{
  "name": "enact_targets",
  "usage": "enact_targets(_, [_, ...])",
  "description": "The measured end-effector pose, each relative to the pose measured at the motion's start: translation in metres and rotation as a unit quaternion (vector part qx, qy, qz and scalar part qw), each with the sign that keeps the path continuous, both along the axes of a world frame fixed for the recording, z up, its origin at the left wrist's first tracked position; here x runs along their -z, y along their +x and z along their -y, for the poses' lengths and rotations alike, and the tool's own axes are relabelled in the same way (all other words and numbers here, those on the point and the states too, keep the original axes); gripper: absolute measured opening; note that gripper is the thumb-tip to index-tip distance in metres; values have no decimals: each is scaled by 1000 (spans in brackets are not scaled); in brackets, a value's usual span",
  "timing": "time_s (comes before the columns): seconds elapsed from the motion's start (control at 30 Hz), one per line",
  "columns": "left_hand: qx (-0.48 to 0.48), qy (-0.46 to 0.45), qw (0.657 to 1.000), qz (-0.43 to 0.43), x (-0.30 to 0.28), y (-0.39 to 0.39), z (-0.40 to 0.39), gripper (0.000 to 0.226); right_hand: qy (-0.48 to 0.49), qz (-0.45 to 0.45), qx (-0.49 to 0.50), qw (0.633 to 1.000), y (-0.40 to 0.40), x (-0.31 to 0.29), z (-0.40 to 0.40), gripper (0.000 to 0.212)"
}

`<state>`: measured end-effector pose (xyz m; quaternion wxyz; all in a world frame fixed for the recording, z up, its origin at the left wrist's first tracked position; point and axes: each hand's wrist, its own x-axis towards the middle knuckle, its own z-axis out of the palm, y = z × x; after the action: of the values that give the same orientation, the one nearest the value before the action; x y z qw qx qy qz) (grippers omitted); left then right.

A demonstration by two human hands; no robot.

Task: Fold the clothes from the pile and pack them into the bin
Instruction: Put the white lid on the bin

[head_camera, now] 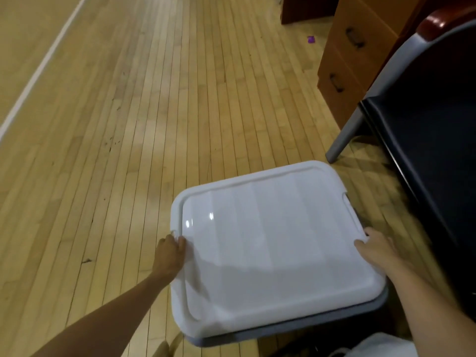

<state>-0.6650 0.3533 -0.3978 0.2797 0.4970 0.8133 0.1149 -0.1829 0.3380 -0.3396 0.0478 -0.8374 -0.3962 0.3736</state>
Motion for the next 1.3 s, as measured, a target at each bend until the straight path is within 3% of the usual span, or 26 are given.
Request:
enact_targets(0.2, [-6, -18, 999, 29, 6, 1, 18, 60, -32, 4, 15, 999, 7, 2, 1, 27])
enact_targets(0.4, [-55, -58, 994, 72, -7, 5, 17, 35, -79, -7, 37, 996, 9, 6, 1, 26])
enact_targets(0.5, [-46, -63, 992, 103, -17, -1, 18, 37, -66, -15, 72, 995, 7, 7, -3, 21])
enact_targets(0.6, [-59, -47, 987, 141, -22, -3, 21, 49, -26, -77, 118, 990, 7, 15, -11, 59])
enact_targets(0.67, [-75, -44, 983, 161, -21, -1, 21, 50, -26, -103, 120, 987, 10, 25, -16, 72])
enact_targets(0.77, [-83, -94, 973, 195, -22, 5, 21, 20, -50, -125, 94, 986, 8, 22, -18, 78])
enact_targets(0.83, [-81, -100, 964, 233, -19, 7, 21, 15, -45, -141, 87, 985, 11, 22, -19, 80])
enact_targets(0.97, [-91, -89, 948, 293, -20, 10, 21, 23, -75, -140, 72, 985, 21, 34, -17, 82])
enact_targets(1.07, [-90, -86, 952, 280, -21, 14, 22, 26, -89, -131, 70, 985, 25, 46, -10, 82])
enact_targets(1.3, [-107, -97, 953, 265, -21, 19, 21, 35, -8, -141, 141, 980, 26, 41, -17, 80])
